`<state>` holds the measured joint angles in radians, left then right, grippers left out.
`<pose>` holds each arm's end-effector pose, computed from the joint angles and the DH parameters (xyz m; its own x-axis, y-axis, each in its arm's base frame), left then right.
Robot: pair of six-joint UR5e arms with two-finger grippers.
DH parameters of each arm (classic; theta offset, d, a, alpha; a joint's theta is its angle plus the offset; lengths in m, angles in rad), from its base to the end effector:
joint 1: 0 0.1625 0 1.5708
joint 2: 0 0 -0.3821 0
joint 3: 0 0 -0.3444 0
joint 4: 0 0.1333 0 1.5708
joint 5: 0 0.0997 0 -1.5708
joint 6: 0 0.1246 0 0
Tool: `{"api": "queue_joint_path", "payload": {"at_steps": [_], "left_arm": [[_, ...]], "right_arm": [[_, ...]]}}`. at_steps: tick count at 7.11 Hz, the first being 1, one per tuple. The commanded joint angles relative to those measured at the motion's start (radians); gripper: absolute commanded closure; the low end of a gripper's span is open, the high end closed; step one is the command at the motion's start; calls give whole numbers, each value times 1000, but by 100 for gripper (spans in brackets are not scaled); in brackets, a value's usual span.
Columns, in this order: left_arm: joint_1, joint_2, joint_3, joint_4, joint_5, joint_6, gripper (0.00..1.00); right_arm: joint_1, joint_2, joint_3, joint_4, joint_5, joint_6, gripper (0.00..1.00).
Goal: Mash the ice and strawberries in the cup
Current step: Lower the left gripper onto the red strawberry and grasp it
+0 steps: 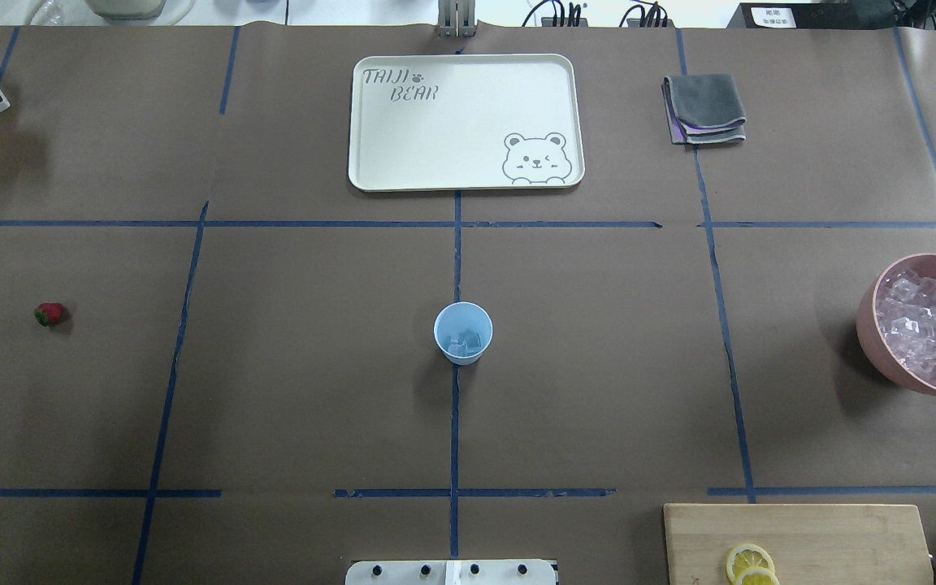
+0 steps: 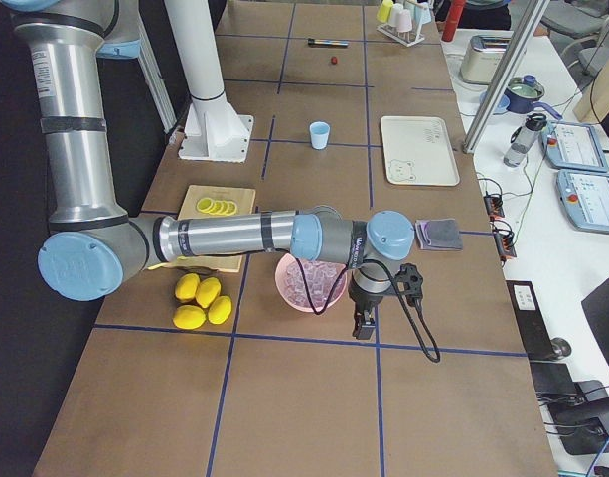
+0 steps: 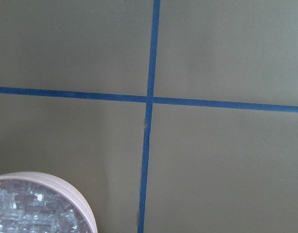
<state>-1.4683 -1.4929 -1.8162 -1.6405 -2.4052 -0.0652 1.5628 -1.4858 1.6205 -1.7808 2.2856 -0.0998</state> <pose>0.0029 -0.4284 0.5439 0.6554 0.1784 -0.7339 -0.0569 0.9806 0.1876 0.0479 -0.4665 0.5983 0.7510 -0.0563 0.6579 0.0832 0.9965 -0.0097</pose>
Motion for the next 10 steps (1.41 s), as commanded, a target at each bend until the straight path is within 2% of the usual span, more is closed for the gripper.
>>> {"api": "queue_joint_path", "payload": {"at_steps": [1,4,5,7,8,10], "left_arm": [[136,3,1,-144,11,-206,0],[299,26,23,-249,38,-373,0],[369,28,37,-331,137,-474,0],[449,16,142,-515,161,-585,0],[494,7,164,-568,164,-643,0],[540,-9,181,-572,218,-651,0]], "right_arm": [[0,-1,4,0,0,0,1],[0,-1,4,0,0,0,1],[0,-1,4,0,0,0,1],[0,-5,4,0,0,0,1],[0,-5,4,0,0,0,1],[0,-7,4,0,0,0,1]]}}
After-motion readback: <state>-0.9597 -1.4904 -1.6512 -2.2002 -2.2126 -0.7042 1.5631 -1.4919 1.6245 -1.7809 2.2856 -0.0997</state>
